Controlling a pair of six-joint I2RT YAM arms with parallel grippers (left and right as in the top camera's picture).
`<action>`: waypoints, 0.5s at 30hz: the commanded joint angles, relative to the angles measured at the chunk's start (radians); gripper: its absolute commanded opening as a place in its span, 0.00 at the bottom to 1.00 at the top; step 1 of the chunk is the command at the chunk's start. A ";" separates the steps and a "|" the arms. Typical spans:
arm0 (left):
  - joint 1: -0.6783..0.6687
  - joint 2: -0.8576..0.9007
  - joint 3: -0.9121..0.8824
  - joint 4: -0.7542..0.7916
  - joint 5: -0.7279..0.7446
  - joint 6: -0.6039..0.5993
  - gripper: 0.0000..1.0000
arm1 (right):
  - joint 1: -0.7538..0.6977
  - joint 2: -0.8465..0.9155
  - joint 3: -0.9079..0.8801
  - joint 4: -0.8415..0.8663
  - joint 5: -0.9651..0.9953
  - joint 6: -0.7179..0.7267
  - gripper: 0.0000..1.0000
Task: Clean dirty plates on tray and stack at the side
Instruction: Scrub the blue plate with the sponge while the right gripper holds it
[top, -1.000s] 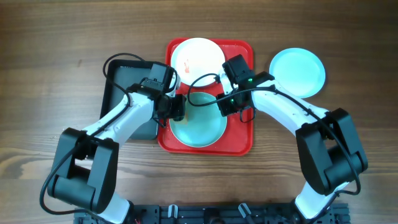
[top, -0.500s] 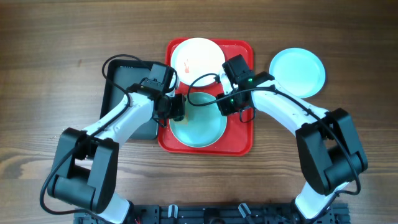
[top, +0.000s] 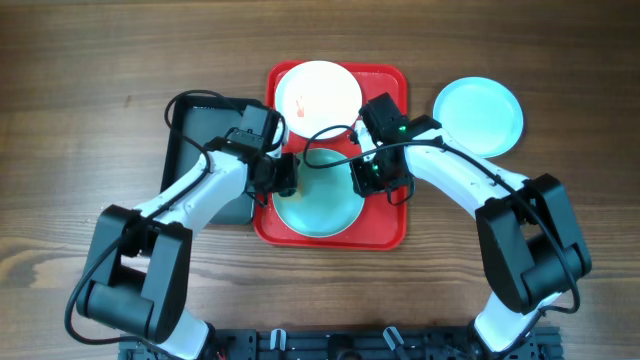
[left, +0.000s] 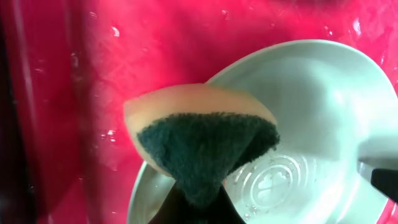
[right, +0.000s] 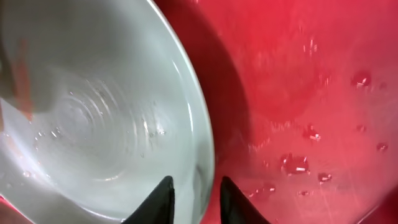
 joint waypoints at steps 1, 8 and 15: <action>-0.038 0.014 -0.014 0.006 -0.003 -0.010 0.04 | -0.002 -0.006 -0.003 -0.001 -0.017 0.040 0.09; -0.040 0.014 -0.014 0.034 -0.092 -0.079 0.04 | -0.002 -0.006 -0.004 -0.002 -0.017 0.040 0.05; -0.040 0.070 -0.014 0.032 -0.074 -0.081 0.04 | -0.002 -0.006 -0.004 -0.002 -0.017 0.039 0.04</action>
